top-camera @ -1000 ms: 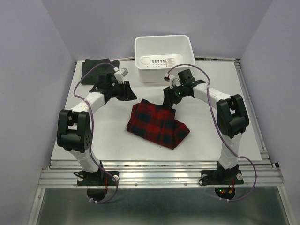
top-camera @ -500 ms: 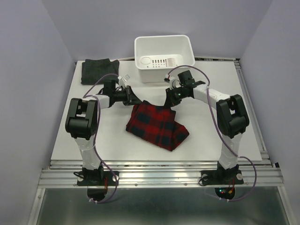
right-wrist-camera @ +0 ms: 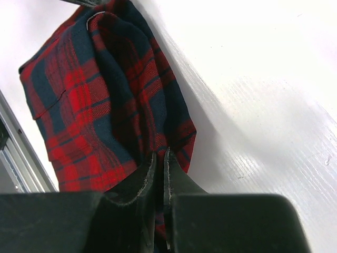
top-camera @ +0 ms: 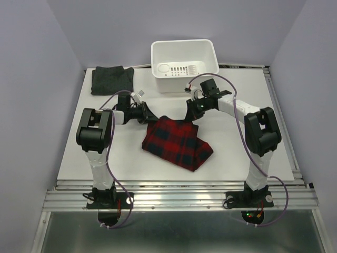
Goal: Fold and stack the skirts
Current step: Neatly place the folded skirt to the corner
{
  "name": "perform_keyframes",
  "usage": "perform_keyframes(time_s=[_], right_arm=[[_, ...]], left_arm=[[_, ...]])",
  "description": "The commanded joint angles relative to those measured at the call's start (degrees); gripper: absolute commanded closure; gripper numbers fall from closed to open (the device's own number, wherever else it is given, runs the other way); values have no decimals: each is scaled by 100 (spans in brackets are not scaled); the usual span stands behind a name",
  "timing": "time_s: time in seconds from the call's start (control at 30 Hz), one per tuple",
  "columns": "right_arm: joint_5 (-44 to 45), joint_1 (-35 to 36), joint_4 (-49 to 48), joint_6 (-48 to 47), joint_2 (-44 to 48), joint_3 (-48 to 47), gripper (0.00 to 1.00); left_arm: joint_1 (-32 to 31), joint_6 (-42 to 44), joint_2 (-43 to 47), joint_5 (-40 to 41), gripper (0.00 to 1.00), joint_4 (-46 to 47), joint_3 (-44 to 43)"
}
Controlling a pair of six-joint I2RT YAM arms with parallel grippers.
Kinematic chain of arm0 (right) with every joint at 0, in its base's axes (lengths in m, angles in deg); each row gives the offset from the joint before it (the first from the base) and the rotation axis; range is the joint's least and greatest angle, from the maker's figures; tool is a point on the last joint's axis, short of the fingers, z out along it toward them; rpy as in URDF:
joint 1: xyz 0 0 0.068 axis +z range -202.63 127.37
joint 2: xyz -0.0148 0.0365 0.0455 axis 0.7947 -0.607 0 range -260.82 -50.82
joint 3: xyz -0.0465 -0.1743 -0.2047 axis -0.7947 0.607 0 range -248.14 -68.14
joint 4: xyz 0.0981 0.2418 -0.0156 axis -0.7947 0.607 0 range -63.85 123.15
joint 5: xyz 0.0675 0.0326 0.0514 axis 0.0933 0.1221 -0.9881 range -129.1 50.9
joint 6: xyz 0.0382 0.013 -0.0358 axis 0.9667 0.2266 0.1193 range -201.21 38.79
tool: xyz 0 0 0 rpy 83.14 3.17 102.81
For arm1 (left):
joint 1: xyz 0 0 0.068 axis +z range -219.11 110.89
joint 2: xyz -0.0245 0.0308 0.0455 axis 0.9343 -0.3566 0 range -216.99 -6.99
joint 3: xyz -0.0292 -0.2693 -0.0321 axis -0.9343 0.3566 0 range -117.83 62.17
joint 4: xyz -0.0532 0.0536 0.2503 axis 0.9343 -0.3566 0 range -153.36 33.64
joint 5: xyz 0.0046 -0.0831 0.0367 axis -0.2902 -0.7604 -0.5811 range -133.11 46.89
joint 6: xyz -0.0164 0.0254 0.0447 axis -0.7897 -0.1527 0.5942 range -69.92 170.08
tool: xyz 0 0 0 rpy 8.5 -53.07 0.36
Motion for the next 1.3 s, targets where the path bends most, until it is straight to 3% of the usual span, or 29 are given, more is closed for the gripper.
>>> perform_keyframes(time_s=[0.0,0.17,0.53,0.67,0.87,1.23,1.27], right_arm=[[136,52,316,-301,354,69,99],[277,52,475,-399,486,200,99],[444,52,827,-513,952,438,99],[356,52,809,-391,909,403,99],[461,52,897,-469,838,350,99],[910,52,687,-698,1005,1281,99],[988,52,564,-681,944,1291,99]], left_arm=[[121,-28,13,199,81,160,176],[289,103,-13,498,82,-41,203],[394,288,-31,746,98,-297,185],[386,148,222,121,94,213,282],[482,209,373,463,100,-24,325],[588,359,365,534,100,-112,229],[588,394,452,473,96,-77,229]])
